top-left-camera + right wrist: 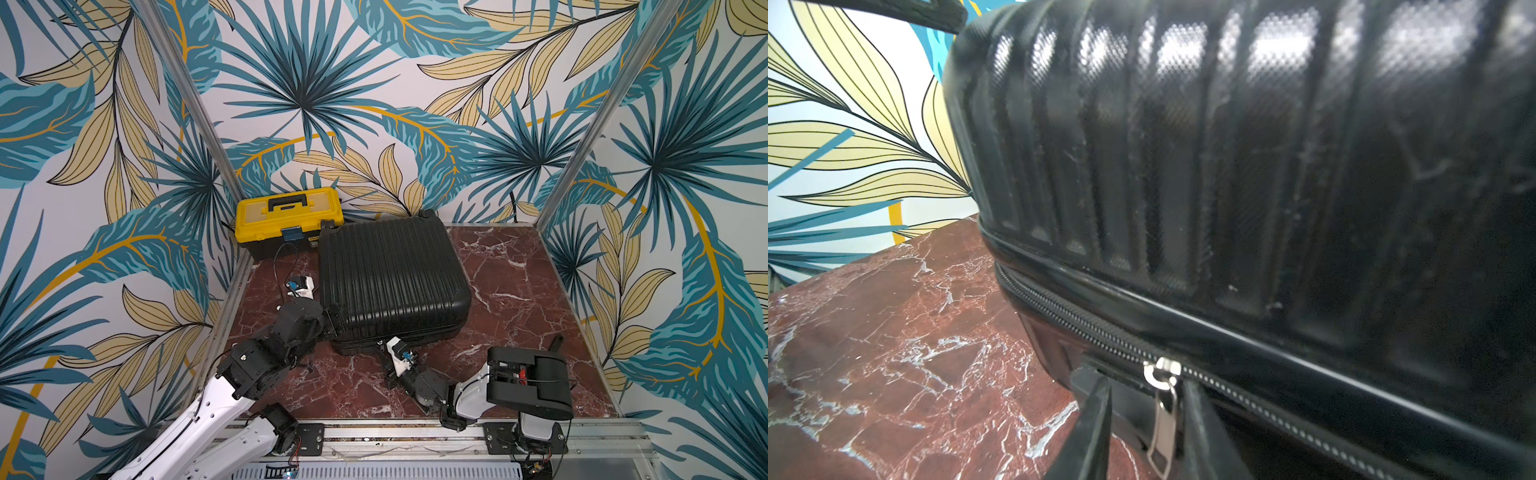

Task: Open the suitcase zippers
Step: Unzip the zipper on the suitcase.

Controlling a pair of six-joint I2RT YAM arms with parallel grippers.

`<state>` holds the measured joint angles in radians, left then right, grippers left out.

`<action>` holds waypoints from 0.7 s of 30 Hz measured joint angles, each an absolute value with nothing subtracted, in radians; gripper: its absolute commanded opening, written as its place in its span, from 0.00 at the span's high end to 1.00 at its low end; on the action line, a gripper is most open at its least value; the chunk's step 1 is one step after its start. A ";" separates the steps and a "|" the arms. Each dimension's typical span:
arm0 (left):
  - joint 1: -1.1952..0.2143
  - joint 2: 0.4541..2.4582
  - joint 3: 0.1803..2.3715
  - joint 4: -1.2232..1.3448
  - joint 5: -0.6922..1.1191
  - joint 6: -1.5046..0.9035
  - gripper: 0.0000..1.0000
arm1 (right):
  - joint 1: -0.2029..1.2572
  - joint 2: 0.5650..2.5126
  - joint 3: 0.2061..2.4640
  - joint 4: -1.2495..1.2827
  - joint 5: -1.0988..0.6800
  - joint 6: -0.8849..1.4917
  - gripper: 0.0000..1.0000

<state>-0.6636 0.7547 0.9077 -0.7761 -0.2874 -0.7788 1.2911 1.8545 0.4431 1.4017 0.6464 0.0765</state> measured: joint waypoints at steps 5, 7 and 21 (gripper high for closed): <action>-0.663 0.750 0.908 -0.776 -0.287 -0.783 0.18 | 1.284 1.872 0.450 1.410 0.667 0.100 0.99; -0.663 0.751 0.912 -0.779 -0.285 -0.788 0.17 | 1.281 1.872 0.450 1.411 0.666 0.103 1.00; -0.646 1.016 1.075 -0.746 -0.173 -1.009 0.17 | 1.279 1.855 0.450 1.375 0.666 0.105 1.00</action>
